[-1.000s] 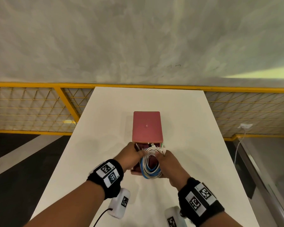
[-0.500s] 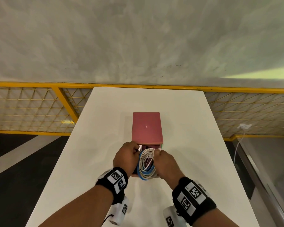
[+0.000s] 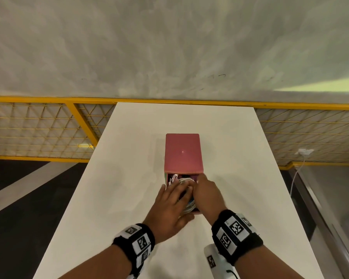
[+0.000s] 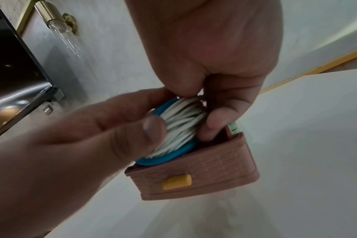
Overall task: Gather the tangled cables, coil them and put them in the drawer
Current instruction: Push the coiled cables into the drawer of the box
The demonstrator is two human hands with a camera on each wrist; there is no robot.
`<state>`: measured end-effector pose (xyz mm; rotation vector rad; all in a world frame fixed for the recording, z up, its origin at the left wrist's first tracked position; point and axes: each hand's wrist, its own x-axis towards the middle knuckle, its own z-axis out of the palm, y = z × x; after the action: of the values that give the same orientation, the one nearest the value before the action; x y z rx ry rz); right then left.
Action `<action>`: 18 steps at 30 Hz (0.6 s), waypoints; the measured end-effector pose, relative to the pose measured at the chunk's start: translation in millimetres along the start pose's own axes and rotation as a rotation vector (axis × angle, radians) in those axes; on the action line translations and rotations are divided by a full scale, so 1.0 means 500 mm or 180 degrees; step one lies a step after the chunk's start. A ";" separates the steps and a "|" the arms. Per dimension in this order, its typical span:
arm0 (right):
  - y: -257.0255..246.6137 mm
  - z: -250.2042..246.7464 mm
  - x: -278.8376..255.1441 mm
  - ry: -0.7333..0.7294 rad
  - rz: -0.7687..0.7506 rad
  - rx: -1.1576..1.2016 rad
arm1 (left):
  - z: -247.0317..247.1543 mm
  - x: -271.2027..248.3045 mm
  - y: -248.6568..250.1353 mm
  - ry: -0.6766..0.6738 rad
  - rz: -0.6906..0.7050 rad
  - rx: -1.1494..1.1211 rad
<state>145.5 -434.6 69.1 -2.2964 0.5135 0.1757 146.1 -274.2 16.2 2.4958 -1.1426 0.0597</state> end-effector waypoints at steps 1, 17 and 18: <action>0.003 -0.002 -0.001 -0.0005 -0.0028 0.0108 | 0.005 -0.001 0.005 0.0077 0.0080 0.0080; 0.013 -0.015 -0.012 0.0032 -0.0185 0.0000 | 0.016 0.007 0.020 -0.0099 -0.0420 -0.0045; 0.016 -0.015 -0.010 0.0141 -0.0045 0.0167 | 0.015 0.010 0.019 -0.0181 -0.0449 -0.0029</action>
<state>137.6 -443.2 70.5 -2.2563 0.5183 0.1036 141.5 -285.9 13.6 2.5775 -0.9830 -0.0555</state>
